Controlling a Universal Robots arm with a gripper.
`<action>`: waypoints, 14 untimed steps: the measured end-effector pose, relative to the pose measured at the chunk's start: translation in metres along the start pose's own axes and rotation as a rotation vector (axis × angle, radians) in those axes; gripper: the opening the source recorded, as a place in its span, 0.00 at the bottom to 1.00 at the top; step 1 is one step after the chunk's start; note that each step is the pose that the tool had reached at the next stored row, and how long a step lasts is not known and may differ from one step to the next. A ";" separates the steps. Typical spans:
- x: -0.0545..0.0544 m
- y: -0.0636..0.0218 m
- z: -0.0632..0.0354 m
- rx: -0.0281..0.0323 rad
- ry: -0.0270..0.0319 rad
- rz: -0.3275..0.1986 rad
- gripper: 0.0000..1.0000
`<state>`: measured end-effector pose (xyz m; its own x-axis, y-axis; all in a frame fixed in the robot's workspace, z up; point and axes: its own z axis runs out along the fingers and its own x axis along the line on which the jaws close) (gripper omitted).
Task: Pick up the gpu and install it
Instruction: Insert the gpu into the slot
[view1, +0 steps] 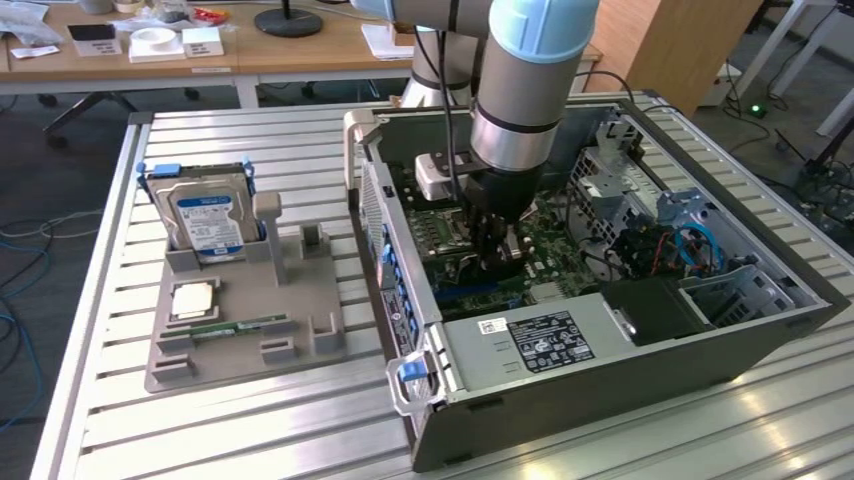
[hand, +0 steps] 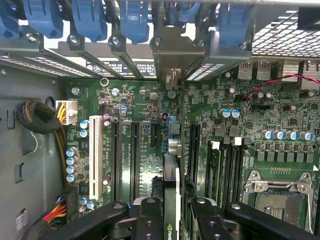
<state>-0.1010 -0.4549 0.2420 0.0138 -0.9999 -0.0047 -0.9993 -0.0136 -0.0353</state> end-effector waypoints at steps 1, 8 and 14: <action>0.000 0.0000 0.0000 0.0000 0.0000 0.000 0.26; 0.000 0.0000 0.0000 0.0001 0.0000 0.000 0.26; 0.000 -0.0002 -0.0027 0.0008 -0.0012 0.001 0.26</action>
<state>-0.1009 -0.4548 0.2447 0.0126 -0.9999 -0.0060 -0.9993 -0.0123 -0.0360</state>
